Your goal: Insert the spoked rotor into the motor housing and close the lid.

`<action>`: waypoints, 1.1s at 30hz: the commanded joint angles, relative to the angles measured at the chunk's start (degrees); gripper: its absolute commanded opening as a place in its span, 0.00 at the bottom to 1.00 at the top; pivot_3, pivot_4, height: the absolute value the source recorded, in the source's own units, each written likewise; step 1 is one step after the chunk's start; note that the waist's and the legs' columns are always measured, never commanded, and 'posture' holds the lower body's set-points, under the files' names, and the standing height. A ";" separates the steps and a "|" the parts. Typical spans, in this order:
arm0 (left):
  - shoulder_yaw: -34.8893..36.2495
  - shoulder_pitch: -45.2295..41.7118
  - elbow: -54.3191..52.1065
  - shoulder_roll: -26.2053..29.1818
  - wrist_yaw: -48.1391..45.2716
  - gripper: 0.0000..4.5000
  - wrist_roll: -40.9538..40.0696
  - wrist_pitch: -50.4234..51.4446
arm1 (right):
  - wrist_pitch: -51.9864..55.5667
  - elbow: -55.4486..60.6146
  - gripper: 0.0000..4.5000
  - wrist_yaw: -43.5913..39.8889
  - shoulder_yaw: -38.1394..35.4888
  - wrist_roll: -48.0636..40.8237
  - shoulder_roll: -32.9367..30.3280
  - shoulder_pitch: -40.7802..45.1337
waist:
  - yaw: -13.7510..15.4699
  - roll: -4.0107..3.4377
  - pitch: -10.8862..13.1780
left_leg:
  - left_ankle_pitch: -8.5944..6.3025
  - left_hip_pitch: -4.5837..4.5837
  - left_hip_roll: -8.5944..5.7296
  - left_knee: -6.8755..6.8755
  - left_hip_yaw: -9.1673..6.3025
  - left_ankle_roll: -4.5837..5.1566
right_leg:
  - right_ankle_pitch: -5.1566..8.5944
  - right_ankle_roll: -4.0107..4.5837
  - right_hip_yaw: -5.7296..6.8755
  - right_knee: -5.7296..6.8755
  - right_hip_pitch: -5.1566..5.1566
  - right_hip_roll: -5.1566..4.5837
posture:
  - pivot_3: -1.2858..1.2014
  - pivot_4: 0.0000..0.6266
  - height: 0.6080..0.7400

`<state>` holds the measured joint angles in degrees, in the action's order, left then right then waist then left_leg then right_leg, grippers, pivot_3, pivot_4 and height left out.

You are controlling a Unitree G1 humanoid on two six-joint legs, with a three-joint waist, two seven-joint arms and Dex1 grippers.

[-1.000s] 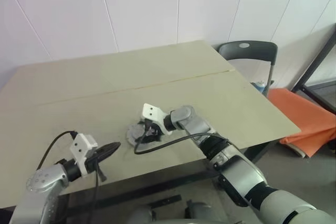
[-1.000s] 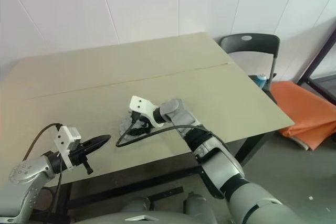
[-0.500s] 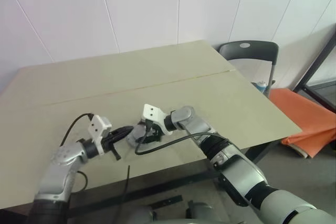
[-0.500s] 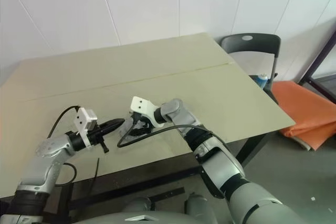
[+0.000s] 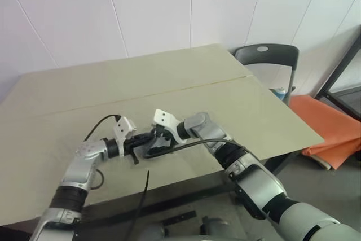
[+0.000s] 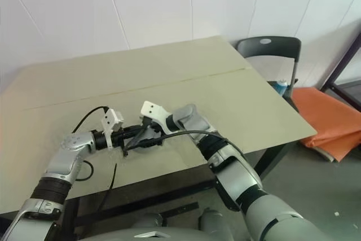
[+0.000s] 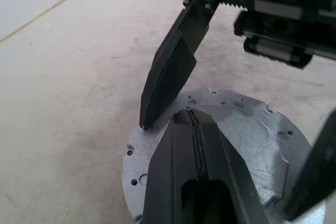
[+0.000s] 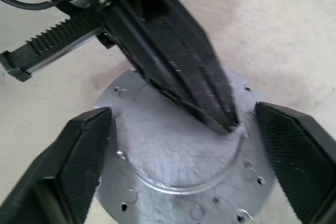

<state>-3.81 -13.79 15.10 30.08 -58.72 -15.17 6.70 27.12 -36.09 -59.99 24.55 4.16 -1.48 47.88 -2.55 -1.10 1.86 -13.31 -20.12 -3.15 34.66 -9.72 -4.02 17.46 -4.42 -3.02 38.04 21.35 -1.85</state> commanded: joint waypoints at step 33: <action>-6.43 -0.71 0.56 6.21 -4.71 0.00 5.71 3.77 | 46.71 7.17 0.99 -5.89 -11.38 -20.80 -10.70 3.11 | 0.06 0.04 0.05 | 0.01 -0.24 -0.04 -0.51 -0.03 0.01 | 0.12 -0.14 0.01 -0.27 0.14 -0.18 | 0.52 0.00 1.00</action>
<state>-7.11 -16.39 12.36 35.62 -62.46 -12.89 9.26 70.15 -29.18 -67.80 15.70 -14.39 -13.34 49.37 -2.49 -1.06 1.91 -13.30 -20.35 -3.18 34.15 -9.75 -4.01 17.59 -4.57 -3.02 37.77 21.50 -2.03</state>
